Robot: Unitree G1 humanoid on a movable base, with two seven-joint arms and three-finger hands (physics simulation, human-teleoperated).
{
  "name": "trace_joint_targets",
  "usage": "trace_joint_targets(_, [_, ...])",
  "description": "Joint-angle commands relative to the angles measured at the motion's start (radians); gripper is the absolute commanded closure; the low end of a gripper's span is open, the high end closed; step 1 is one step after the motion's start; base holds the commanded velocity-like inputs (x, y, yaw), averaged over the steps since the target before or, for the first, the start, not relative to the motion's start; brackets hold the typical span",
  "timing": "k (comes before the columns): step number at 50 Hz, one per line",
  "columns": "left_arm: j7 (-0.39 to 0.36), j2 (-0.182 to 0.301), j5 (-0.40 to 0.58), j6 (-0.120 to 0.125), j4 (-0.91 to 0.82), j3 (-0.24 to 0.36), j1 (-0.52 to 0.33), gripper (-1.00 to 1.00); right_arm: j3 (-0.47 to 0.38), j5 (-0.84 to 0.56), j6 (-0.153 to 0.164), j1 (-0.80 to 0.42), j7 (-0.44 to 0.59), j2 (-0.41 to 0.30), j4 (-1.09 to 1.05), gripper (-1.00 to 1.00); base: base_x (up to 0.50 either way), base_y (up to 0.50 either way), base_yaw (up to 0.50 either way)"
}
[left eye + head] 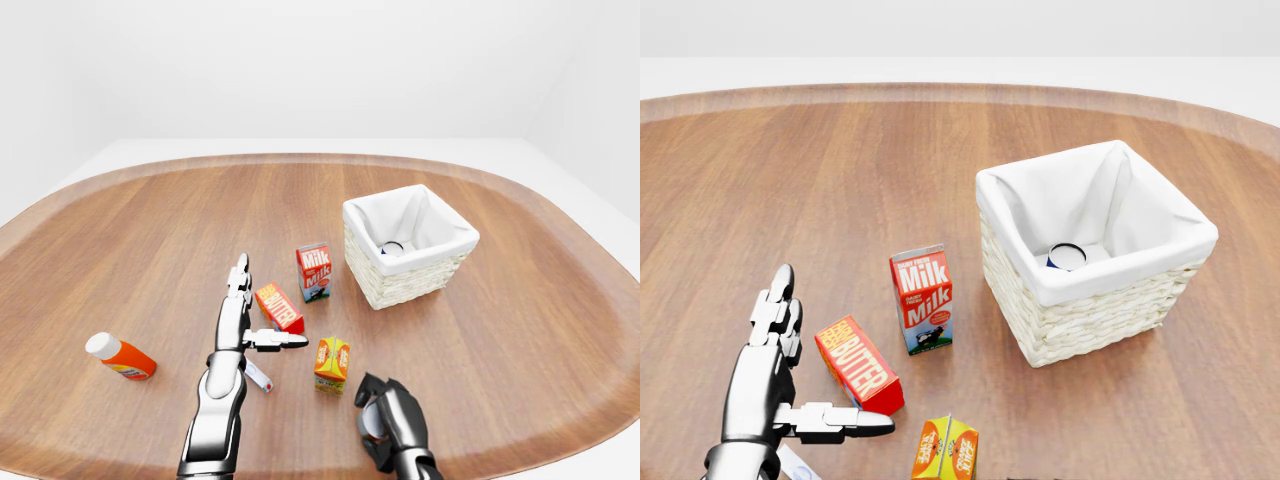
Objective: Pick up the alphabet soup and the tomato sauce, and put them in the basket.
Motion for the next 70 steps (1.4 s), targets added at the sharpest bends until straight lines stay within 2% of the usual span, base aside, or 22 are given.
trace_joint_targets(1, [-0.011, 0.000, -0.017, -0.013, 0.006, 0.002, -0.003, -1.00, 0.018, 0.005, 0.000, 0.059, 0.022, -0.022, -0.111, 1.00, 0.00, 0.00, 0.00])
trace_joint_targets(10, [-0.012, 0.000, -0.017, -0.013, 0.006, 0.002, -0.003, -1.00, 0.015, 0.077, 0.000, 0.111, 0.093, -0.061, -0.314, 1.00, 0.00, 0.00, 0.00])
trace_joint_targets(30, [-0.012, 0.000, -0.017, -0.013, 0.006, 0.002, -0.003, -1.00, -0.019, 0.126, 0.000, 0.141, 0.135, -0.087, -0.443, 1.00, 0.00, 0.00, 0.00])
trace_joint_targets(59, [-0.011, 0.000, -0.017, -0.013, 0.006, 0.002, -0.003, -1.00, -0.157, 0.197, 0.000, 0.142, 0.263, -0.048, -0.588, 1.00, 0.00, 0.00, 0.00])
trace_joint_targets(60, [-0.011, 0.000, -0.017, -0.013, 0.006, 0.002, -0.003, -1.00, -0.163, 0.191, 0.000, 0.124, 0.235, -0.049, -0.528, 1.00, 0.00, 0.00, 0.00])
trace_joint_targets(62, [-0.011, 0.000, -0.017, -0.012, 0.006, 0.002, -0.003, -1.00, -0.174, 0.200, 0.000, 0.137, 0.274, -0.041, -0.592, 1.00, 0.00, 0.00, 0.00])
trace_joint_targets(70, [-0.011, 0.000, -0.017, -0.013, 0.006, 0.002, -0.003, -1.00, -0.208, 0.220, 0.000, 0.137, 0.315, -0.027, -0.646, 1.00, 0.00, 0.00, 0.00])
